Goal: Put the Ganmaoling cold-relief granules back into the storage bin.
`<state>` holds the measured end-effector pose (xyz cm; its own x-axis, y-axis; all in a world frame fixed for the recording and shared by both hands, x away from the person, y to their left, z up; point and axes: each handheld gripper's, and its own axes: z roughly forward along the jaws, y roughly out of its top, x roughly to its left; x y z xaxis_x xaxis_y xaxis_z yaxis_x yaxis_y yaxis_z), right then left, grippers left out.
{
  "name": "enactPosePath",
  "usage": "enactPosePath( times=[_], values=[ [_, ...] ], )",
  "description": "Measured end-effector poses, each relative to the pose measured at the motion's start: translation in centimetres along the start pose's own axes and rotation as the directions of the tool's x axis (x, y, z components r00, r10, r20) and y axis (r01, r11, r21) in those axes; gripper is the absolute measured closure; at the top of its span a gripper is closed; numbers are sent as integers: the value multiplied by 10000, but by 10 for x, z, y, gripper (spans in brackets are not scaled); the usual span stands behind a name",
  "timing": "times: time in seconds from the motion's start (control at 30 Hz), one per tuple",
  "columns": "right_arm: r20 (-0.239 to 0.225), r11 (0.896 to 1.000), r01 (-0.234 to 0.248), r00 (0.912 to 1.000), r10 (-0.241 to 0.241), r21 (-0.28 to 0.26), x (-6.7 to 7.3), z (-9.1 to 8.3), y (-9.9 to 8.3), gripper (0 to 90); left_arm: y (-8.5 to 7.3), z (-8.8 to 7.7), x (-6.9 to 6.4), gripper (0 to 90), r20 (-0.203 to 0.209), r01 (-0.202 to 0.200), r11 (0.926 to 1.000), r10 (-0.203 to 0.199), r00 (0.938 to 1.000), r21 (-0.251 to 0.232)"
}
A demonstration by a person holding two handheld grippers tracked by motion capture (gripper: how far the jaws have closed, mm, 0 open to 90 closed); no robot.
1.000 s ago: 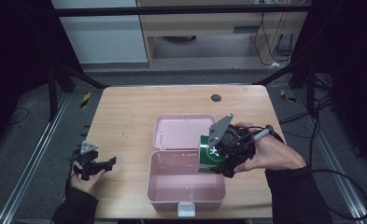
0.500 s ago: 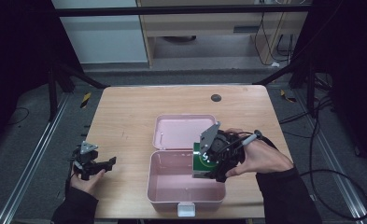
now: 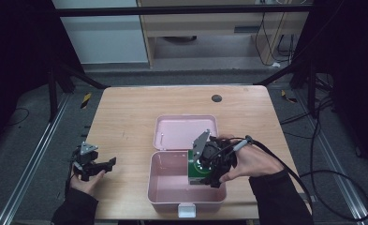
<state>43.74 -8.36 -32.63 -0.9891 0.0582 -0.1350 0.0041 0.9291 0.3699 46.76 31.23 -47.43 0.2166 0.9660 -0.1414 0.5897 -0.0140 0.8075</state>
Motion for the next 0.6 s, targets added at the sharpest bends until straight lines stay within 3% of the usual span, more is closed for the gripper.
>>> enactPosePath(
  times=[0.53, 0.6],
  values=[
    [-238, 10000, -46, 9997, 45, -28, 1, 15, -8, 160, 0, -1, 1, 194, -1, 36, 10000, -36, 10000, -34],
    [-351, 9996, -268, 9990, 264, -97, 0, 18, -11, 160, 0, -1, 1, 194, -4, 20, 10000, -20, 10000, -14]
  ],
)
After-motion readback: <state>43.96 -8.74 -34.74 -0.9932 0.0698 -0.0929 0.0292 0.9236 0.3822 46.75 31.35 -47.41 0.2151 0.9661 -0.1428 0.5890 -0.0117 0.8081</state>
